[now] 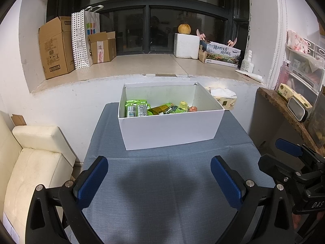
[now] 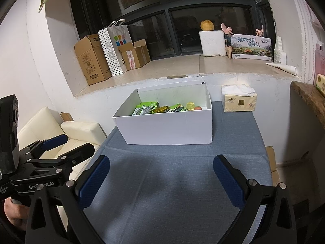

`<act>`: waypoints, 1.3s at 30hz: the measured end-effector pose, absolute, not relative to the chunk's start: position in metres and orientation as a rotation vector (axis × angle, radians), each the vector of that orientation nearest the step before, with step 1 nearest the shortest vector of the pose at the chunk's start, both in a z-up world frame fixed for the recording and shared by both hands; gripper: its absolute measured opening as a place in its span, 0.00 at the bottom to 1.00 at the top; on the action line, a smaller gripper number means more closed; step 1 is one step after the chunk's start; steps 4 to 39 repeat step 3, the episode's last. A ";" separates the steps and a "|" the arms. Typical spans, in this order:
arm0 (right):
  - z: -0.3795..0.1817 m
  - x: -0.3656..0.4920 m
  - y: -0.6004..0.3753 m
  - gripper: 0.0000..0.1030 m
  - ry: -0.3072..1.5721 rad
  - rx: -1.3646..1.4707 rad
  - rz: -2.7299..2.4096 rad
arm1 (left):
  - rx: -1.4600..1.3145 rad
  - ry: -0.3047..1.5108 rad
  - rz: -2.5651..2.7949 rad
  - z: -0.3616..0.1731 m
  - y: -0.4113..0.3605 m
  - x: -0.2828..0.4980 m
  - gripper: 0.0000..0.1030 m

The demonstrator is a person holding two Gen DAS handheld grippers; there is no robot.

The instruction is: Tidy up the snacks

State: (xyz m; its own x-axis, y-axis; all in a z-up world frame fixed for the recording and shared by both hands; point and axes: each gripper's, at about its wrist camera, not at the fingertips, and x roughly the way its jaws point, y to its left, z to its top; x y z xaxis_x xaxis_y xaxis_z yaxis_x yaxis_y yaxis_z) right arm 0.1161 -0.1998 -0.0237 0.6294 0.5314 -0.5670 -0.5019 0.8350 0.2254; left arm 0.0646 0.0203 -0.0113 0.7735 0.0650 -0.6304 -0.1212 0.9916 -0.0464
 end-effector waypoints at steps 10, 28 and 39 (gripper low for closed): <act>-0.024 0.116 -0.199 1.00 0.666 0.048 0.589 | -0.084 0.674 0.100 -0.010 0.020 0.065 1.00; -0.024 0.116 -0.199 1.00 0.666 0.048 0.589 | -0.084 0.674 0.100 -0.010 0.020 0.065 1.00; -0.024 0.116 -0.199 1.00 0.666 0.048 0.589 | -0.084 0.674 0.100 -0.010 0.020 0.065 1.00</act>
